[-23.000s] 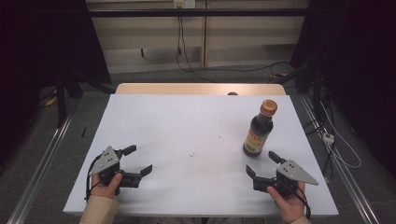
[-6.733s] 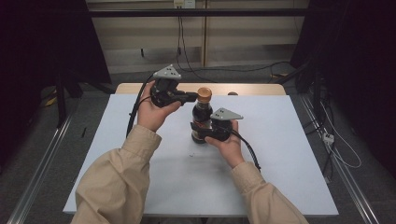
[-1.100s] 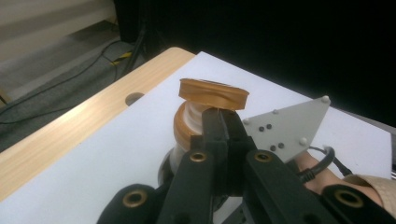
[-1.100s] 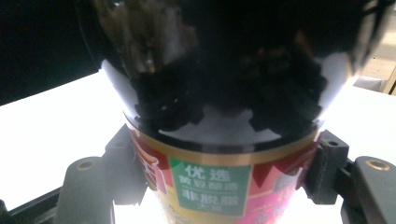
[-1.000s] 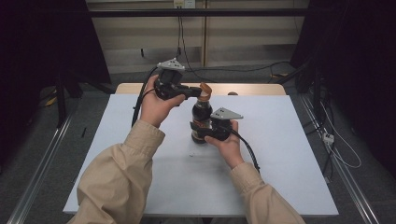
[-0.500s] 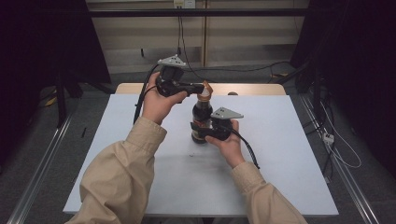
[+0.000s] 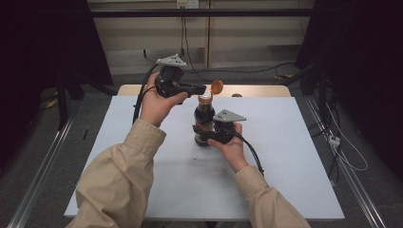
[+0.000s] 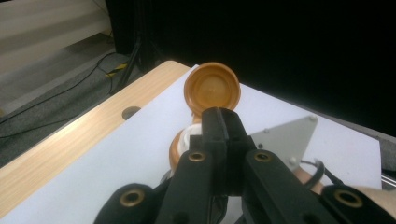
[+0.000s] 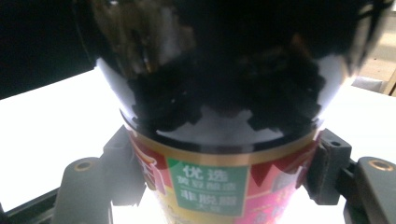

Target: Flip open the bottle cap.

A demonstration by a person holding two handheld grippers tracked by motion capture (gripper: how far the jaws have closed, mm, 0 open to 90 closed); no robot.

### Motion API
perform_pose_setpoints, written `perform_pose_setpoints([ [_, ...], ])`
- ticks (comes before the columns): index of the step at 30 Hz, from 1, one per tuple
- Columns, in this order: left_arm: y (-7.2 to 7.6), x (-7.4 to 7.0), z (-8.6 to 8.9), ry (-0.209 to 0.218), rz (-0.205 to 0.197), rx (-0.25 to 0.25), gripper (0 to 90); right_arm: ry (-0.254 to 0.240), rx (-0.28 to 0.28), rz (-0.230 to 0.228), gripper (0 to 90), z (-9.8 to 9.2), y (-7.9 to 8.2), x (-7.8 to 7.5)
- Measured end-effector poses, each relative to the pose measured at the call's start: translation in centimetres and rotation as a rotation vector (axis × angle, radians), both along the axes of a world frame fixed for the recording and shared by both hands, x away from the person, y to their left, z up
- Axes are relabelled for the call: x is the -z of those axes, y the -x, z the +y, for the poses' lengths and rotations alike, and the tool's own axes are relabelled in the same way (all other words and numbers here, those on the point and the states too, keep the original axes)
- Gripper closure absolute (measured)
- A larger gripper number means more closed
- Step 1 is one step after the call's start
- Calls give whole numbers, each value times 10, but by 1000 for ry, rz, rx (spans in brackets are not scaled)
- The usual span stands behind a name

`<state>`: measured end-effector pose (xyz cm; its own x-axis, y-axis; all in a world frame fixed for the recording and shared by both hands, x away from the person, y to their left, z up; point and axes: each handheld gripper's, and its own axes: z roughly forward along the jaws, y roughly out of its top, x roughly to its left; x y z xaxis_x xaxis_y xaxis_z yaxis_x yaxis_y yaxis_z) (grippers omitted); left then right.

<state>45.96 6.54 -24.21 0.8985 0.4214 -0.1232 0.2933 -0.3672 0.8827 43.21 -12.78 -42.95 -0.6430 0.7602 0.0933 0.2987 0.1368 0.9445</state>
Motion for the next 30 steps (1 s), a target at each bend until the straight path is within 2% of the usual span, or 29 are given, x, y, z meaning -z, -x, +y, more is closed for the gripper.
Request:
perform_pose_setpoints([
  [2,1,2,5,9,-3,-22,876,1,1,6,283,-1,0,-1],
  [3,2,4,8,18,1,-36,791,-3,0,14,277,-1,0,-1],
  [4,3,6,10,6,2,-45,728,-5,2,22,273,-1,0,-1],
  [6,5,12,15,3,14,-43,745,-12,7,32,270,-2,1,-1],
  [9,7,21,21,31,33,-52,705,-16,9,48,248,-3,1,-2],
  [10,8,23,23,25,35,-55,695,-15,10,53,240,-4,1,-2],
  [12,9,29,27,27,35,-62,655,-13,7,63,238,-6,2,-4],
  [14,10,34,30,20,38,-66,621,14,6,51,239,-7,4,-6],
  [16,12,40,34,21,37,-70,570,21,2,50,236,-8,6,-8],
  [18,13,46,37,12,43,-70,539,10,-1,62,224,-10,7,-9],
  [22,15,60,42,31,34,-57,438,3,-1,68,212,-14,9,-10],
  [26,18,72,47,18,40,-61,342,-1,-9,71,199,-22,14,-11],
  [30,22,83,52,29,54,-57,322,3,-4,68,197,-33,20,-13],
])
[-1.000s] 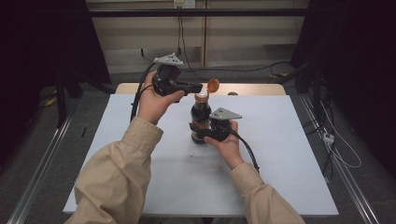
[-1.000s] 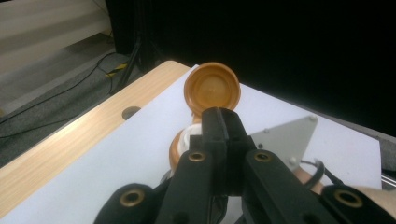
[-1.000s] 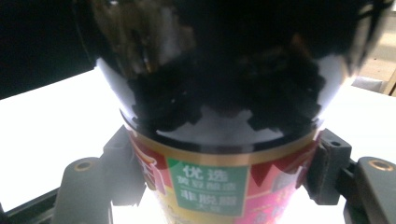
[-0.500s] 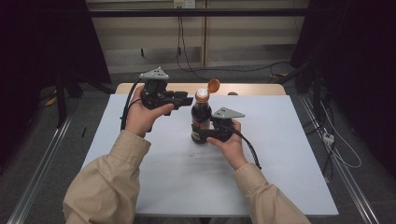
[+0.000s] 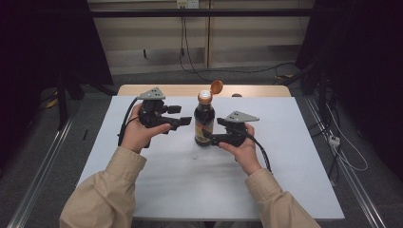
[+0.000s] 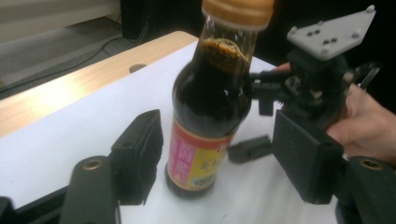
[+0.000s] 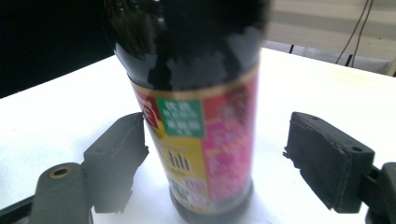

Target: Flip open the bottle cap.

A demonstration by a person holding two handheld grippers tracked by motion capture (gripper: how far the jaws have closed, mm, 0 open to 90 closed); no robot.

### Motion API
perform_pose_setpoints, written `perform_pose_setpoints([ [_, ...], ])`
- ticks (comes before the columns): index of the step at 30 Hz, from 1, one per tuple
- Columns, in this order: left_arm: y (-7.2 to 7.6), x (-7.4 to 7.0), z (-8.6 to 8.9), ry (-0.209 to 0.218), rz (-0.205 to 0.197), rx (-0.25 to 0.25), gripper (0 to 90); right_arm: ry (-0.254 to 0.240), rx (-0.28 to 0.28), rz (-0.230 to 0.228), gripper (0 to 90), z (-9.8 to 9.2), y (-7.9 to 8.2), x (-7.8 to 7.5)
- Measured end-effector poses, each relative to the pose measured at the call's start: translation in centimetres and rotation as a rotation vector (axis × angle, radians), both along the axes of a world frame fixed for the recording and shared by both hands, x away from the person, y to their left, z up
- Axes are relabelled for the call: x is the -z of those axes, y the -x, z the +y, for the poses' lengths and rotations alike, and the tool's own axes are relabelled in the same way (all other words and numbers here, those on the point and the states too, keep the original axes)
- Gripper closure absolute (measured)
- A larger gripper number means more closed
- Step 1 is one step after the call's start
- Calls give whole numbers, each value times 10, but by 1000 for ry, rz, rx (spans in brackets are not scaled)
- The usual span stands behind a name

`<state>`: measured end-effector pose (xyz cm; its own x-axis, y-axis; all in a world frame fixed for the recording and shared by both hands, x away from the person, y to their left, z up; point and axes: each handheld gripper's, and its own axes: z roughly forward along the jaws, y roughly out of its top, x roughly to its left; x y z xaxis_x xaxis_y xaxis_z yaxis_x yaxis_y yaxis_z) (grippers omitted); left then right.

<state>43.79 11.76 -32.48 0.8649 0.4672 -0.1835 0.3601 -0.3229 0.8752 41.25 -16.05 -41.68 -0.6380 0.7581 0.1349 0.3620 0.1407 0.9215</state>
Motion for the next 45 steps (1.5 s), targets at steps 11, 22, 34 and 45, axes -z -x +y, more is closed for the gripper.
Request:
perform_pose_setpoints([
  [11,9,19,9,-1,3,5,249,15,-6,-8,186,-33,20,0],
  [22,20,36,19,-7,15,11,195,13,-13,-8,185,-54,40,3],
  [34,32,54,34,-12,30,9,173,16,-14,0,185,-74,58,6],
  [45,44,65,47,-36,28,2,171,21,-17,7,185,-85,73,10],
])
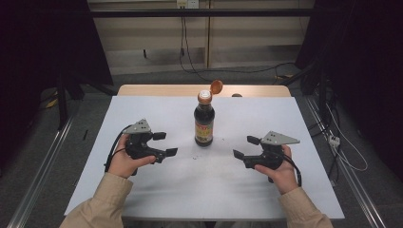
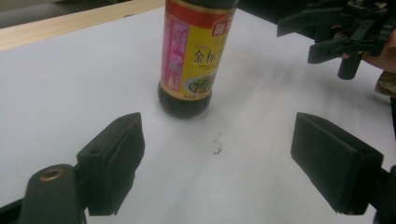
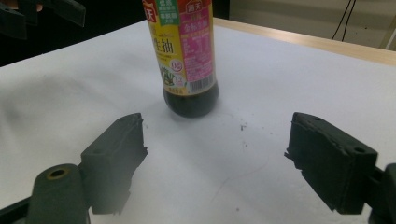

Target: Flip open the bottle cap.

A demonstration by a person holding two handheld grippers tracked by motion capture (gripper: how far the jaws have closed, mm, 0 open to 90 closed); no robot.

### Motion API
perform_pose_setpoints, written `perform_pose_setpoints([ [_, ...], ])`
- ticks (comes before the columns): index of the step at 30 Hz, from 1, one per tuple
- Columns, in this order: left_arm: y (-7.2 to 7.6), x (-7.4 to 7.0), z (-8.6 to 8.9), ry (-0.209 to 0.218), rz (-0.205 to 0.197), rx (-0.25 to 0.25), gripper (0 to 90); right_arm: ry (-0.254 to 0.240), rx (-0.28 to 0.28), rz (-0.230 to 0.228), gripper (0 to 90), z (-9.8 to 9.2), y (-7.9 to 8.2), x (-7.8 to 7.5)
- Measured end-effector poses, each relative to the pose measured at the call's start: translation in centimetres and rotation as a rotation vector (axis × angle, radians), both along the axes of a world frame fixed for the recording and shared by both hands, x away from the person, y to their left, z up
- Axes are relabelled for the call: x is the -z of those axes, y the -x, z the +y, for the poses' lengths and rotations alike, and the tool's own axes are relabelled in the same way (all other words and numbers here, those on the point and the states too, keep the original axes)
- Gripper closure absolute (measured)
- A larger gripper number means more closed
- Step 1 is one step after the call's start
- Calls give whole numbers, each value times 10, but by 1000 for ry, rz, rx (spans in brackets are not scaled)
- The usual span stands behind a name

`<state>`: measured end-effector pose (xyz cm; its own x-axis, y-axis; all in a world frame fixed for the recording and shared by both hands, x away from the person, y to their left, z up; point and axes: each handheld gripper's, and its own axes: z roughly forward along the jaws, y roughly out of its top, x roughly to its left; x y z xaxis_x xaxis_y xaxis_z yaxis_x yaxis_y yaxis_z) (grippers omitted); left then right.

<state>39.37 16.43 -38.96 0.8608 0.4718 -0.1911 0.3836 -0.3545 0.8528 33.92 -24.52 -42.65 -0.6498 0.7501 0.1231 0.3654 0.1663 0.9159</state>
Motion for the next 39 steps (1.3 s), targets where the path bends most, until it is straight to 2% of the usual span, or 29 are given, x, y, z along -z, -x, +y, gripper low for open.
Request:
perform_pose_setpoints([
  [1,1,1,2,-7,-8,-4,172,1,-2,0,185,-1,2,0],
  [3,3,4,5,6,1,-11,175,-2,-4,1,185,-3,7,2],
  [8,8,11,13,4,5,-22,174,-2,1,5,185,-9,16,5],
  [14,13,13,18,0,8,-24,177,-9,3,8,185,-14,24,8],
  [19,16,17,20,-6,3,-25,176,-4,9,9,185,-19,29,10],
  [20,17,18,20,0,12,-28,176,-3,11,10,185,-19,30,10],
  [22,18,20,22,-14,9,-25,174,-4,12,9,186,-21,31,11],
  [33,25,29,31,-34,23,-38,165,-3,22,-2,185,-29,39,11],
  [39,29,33,37,-32,24,-44,162,-1,29,0,185,-33,43,12],
])
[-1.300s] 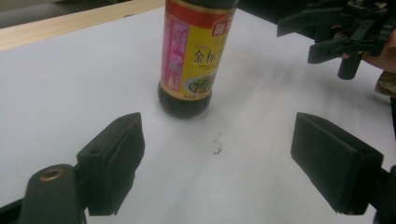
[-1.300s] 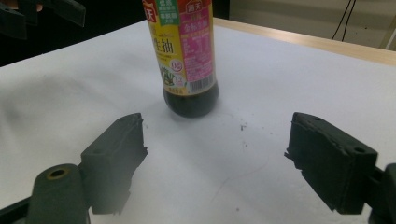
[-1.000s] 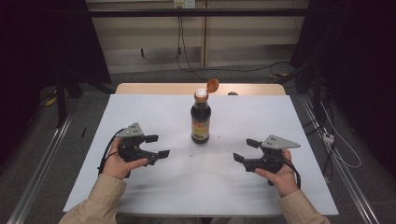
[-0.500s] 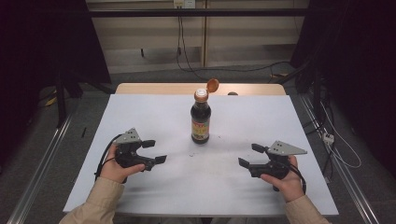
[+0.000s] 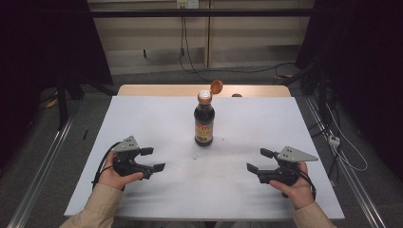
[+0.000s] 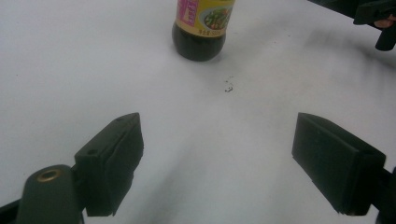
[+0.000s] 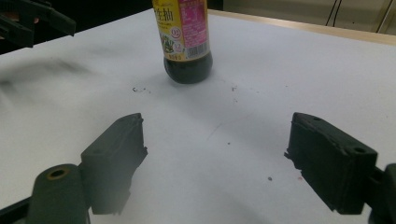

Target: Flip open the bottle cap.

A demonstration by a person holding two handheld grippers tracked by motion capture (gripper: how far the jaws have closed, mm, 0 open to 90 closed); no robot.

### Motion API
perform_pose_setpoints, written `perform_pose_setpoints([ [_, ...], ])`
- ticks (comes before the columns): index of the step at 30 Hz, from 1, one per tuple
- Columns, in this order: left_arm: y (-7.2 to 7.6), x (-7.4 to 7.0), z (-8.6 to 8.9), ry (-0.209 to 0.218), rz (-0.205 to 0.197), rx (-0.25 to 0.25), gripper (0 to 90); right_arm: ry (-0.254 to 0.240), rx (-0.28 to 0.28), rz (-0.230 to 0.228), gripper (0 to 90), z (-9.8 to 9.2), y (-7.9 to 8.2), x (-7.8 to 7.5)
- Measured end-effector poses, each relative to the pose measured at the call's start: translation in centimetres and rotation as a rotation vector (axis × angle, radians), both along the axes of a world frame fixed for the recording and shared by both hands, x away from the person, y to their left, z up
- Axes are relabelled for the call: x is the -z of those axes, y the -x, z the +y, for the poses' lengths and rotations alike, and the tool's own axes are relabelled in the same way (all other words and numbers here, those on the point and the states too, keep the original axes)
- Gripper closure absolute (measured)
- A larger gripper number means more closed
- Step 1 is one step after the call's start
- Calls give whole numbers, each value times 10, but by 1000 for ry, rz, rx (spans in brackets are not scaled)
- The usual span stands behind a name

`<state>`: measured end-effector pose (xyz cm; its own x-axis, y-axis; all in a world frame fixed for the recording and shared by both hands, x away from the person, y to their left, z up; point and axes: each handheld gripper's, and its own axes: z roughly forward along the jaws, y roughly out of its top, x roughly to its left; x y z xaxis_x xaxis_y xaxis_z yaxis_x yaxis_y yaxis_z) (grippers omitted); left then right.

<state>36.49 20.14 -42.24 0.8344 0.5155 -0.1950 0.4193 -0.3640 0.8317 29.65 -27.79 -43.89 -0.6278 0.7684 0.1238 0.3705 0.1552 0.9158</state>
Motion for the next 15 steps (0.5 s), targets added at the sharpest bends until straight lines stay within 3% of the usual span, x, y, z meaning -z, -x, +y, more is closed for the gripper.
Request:
perform_pose_setpoints([
  [15,11,6,17,-9,0,-20,157,9,12,-2,185,-5,8,2],
])
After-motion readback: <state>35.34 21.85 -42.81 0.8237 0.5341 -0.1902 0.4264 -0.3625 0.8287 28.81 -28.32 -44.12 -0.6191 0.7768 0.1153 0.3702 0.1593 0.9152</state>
